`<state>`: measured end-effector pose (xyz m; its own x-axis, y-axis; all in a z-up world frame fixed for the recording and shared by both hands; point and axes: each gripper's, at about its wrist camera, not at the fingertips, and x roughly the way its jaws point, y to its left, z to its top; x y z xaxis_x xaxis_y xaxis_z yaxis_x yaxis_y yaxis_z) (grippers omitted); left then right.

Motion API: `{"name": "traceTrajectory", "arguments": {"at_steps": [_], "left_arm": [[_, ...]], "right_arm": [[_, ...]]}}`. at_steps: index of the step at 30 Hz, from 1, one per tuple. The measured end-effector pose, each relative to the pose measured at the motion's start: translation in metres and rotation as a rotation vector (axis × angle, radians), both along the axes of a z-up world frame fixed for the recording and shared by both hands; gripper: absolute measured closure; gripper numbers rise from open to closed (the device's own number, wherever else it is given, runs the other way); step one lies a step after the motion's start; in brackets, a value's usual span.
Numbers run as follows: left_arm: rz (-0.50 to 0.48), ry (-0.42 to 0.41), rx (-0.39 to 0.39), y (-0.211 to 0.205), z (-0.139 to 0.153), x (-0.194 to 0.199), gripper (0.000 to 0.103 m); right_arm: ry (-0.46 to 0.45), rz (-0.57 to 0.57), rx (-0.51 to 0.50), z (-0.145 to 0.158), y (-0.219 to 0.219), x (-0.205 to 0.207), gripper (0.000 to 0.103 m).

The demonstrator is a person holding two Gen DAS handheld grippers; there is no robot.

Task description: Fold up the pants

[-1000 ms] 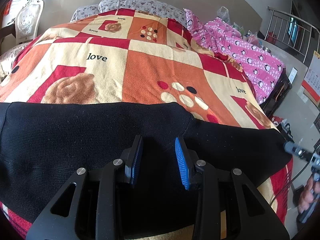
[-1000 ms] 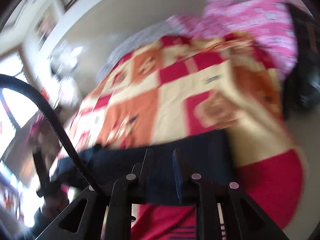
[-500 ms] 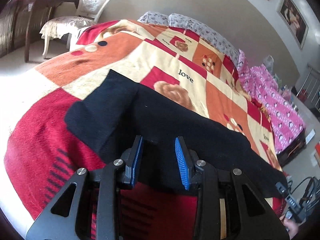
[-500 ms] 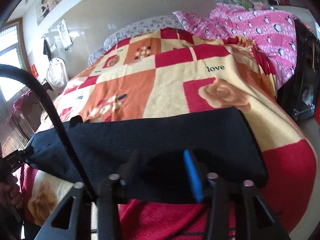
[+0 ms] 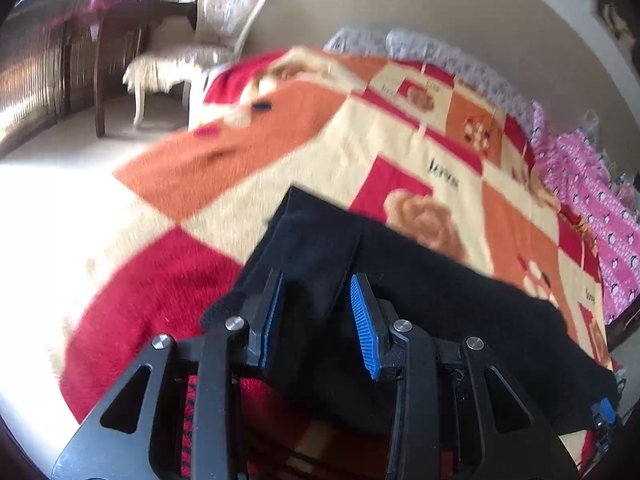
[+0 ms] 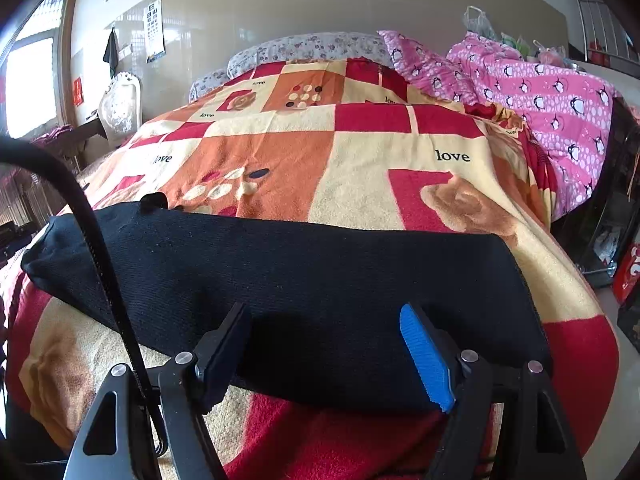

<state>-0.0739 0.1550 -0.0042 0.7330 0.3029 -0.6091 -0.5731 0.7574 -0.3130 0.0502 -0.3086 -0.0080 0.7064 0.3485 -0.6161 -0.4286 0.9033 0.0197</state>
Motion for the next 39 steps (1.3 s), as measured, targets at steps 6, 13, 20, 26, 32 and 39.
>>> {"name": "traceTrajectory", "arguments": {"at_steps": [6,13,20,26,32,39], "left_arm": [[0.024,0.006,-0.048,0.007,0.016,0.003,0.070],[-0.041,0.113,-0.055,0.015,0.015,0.058,0.070],[-0.009,0.074,-0.084,0.010,0.028,0.048,0.067],[-0.421,-0.044,-0.005,-0.102,0.051,0.080,0.067],[-0.598,0.187,0.155,-0.190,0.017,0.149,0.066],[-0.585,0.132,0.136,-0.180,0.012,0.148,0.065]], "right_arm": [[-0.002,0.000,-0.002,0.000,0.000,0.000,0.028],[-0.003,0.000,-0.003,0.000,0.001,0.000,0.028],[-0.002,0.001,-0.002,0.000,0.001,-0.001,0.027],[0.003,0.014,0.012,0.001,0.000,-0.001,0.023],[-0.006,0.012,0.017,0.001,-0.001,-0.003,0.023],[-0.012,0.012,-0.001,0.000,0.002,-0.003,0.023]]}}
